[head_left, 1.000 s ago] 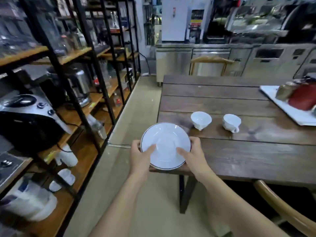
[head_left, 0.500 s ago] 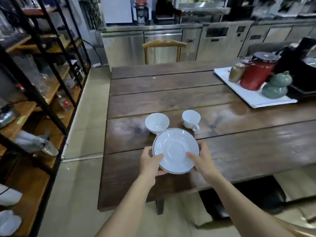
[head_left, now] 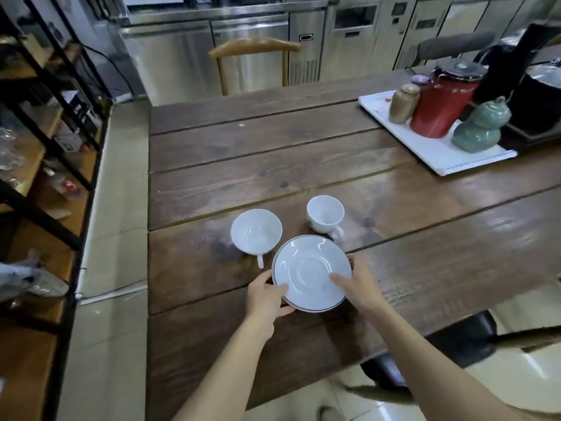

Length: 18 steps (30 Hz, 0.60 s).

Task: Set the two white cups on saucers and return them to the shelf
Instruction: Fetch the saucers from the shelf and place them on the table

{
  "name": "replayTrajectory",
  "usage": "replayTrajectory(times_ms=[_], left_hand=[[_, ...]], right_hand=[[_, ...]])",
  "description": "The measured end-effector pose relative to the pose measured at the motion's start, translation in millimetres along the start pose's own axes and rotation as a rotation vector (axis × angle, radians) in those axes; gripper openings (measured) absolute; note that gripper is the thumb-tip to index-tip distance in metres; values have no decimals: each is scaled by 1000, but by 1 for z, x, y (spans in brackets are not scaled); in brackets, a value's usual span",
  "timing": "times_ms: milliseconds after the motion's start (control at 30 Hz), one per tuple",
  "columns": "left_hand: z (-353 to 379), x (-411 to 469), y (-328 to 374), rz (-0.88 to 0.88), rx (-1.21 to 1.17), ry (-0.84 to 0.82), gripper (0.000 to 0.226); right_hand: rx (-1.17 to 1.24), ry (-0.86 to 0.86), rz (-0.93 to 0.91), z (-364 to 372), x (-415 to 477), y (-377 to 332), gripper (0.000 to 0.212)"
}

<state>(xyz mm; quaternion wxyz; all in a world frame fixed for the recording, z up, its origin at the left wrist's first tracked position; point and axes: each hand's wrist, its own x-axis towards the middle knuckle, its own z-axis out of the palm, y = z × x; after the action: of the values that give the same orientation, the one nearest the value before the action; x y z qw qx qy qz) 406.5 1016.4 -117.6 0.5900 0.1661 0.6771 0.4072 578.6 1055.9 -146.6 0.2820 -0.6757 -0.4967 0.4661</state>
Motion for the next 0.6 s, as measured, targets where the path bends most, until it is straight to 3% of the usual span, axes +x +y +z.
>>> replayTrajectory(times_ms=[300,433,600], left_hand=[[2,11,-4,-24,103,86,45],[11,13,-4,64,372,210,38],[16,11,-4,59,600,312,24]], right_hand=[[-106,-64,13,2,12,3,39],[-148,-10,1,3,14,9,55],[-151,74,52,4,12,9,43]])
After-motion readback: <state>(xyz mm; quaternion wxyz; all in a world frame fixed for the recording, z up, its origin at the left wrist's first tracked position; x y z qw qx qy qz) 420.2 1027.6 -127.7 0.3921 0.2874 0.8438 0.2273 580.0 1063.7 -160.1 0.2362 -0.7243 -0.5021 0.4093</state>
